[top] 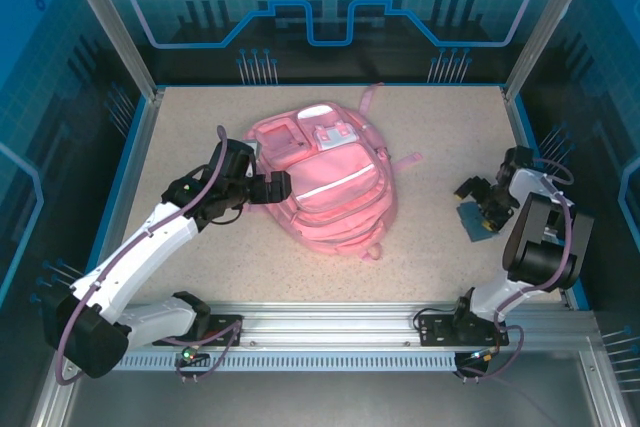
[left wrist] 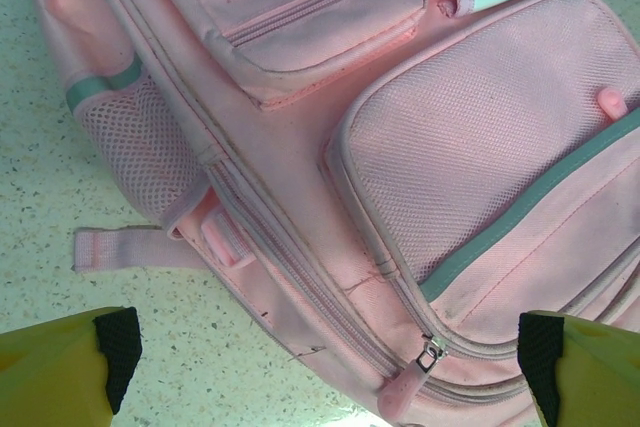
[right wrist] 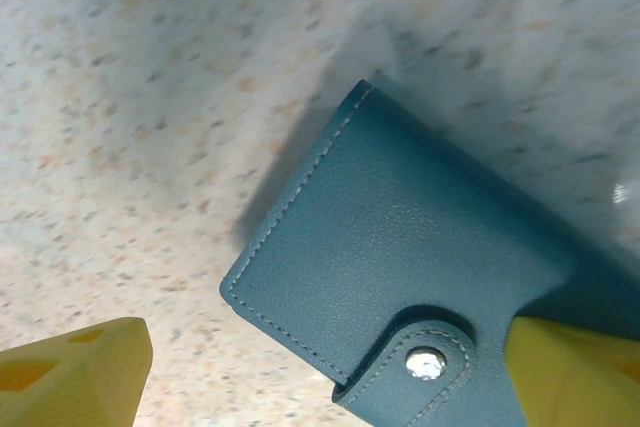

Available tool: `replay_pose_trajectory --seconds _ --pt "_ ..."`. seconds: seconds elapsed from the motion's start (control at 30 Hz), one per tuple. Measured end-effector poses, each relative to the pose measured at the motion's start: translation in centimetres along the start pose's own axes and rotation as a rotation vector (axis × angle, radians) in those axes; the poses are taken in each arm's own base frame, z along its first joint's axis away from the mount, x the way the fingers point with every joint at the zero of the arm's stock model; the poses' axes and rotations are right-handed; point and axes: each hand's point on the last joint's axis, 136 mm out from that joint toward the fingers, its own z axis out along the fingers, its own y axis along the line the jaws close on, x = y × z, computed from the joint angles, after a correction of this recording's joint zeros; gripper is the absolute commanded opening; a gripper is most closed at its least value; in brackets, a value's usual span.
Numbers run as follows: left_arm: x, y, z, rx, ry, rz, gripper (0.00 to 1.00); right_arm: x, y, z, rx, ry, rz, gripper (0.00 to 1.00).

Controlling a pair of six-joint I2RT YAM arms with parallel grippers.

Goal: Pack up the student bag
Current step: Move the card holder to the middle-right of the table, then rotate the card holder at the middle-right of the table.

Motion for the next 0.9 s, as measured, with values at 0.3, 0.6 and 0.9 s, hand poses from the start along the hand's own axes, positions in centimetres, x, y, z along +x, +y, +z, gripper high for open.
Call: replay_pose_trajectory --seconds 0.3,0.6,0.9 --pt "0.2 -0.3 0.4 0.014 0.016 -0.027 0.99 9.8 8.6 0.7 -0.122 0.136 -0.217 0.89" --pt "0.5 -0.6 0.4 0.038 0.034 -0.028 0.99 6.4 9.4 -1.5 -0.053 0.019 -0.427 0.77" --pt "0.8 -1.0 0.3 0.062 0.051 -0.028 0.99 6.3 6.4 1.6 0.067 0.133 -0.471 0.83"
